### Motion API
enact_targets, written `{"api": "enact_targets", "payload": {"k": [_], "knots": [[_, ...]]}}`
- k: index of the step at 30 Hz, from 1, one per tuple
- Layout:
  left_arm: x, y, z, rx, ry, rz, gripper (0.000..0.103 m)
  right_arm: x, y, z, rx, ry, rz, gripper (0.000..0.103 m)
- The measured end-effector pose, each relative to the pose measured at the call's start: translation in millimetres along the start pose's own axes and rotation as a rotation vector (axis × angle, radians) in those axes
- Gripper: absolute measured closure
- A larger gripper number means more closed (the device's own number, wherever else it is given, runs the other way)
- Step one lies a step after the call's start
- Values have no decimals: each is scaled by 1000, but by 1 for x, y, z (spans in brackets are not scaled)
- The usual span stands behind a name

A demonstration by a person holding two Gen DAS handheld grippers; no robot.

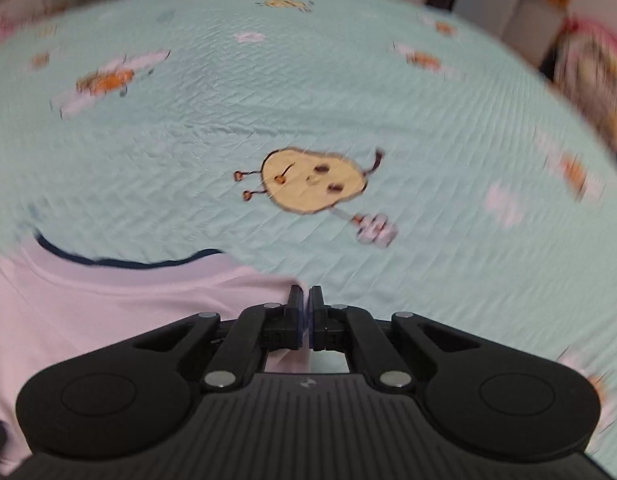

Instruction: Fold clothes

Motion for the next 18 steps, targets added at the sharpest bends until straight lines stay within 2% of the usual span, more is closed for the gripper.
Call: {"api": "enact_targets", "payload": {"k": [4,7,9,10,12,14,15,16,18], "knots": [[1,-3,0,-10,-11,-4,103,10,-8,-5,-66,3,36,103],[0,-4,-1,-18,-10,5,103,20,-7,-5,-20,-19,2,102],[-1,-4,0,-17,-7,22,103,21,-1,-5,58,-2,-58,97],[-1,-4,0,-16,-6,31,103,20,3,-5,101,10,-92,89],[-2,-2,0,-11,2,42,103,16,10,-3,173,38,-144,80],[-3,1,-1,1,16,39,97,9,18,1,233,69,-199,79],[-3,2,0,5,17,37,88,4,22,4,260,89,-227,79],[-3,2,0,9,14,35,85,-1,26,8,288,116,-256,78],[-2,3,2,18,7,33,85,-11,35,17,341,167,-309,77]]}}
Point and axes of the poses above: each gripper's, at about its wrist camera, not at the fingertips, and x roughly the way its jaws point, y to its right, z to its underside, the point moved 3 cm from there along x, roughly the way its jaws point
